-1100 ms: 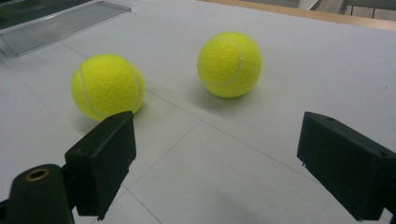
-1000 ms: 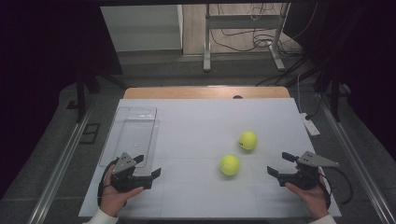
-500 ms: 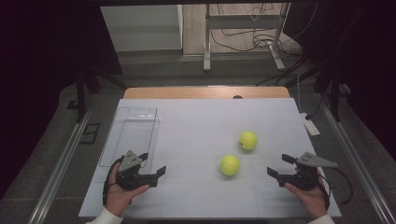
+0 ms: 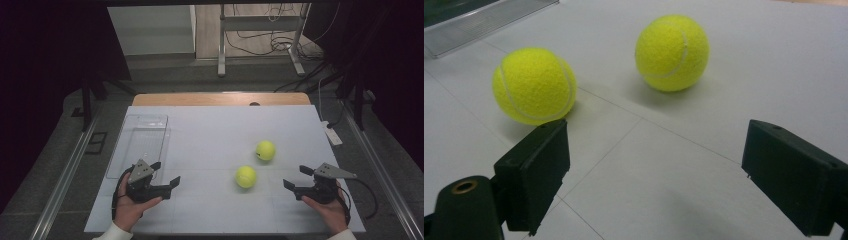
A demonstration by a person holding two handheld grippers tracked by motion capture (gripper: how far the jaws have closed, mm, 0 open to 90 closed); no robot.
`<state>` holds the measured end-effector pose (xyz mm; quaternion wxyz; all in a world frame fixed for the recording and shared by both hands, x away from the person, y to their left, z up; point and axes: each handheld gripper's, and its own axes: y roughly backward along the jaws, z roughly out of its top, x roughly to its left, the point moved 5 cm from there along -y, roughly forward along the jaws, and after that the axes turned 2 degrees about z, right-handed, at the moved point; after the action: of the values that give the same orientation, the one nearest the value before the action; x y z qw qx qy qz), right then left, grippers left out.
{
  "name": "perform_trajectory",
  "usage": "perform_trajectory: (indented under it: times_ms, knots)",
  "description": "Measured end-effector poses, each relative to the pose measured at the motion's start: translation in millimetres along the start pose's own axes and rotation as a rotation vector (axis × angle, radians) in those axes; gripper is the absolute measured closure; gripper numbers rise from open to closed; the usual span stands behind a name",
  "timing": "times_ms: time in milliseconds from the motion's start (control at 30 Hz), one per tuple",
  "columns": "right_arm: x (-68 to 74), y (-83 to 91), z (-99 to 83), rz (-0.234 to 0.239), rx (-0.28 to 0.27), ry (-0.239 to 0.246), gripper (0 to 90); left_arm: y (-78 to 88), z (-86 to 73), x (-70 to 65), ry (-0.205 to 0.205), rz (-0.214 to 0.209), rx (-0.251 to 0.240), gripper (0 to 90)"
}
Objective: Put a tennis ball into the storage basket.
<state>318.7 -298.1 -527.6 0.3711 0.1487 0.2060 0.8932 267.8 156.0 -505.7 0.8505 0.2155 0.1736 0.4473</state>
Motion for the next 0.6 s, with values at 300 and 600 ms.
perform_trajectory:
  times_ms: [300, 600]
  knots:
    - [-0.8, -0.2, -0.5, -0.011, -0.001, -0.002, 12.6, -8.3, 13.0, -16.3, -0.033, -0.038, 0.007, 14.9]
    - [0.4, -1.2, -0.4, -0.012, -0.001, 0.000, 12.7, -18.5, 22.8, -29.3, -0.061, -0.087, 0.025, 14.9]
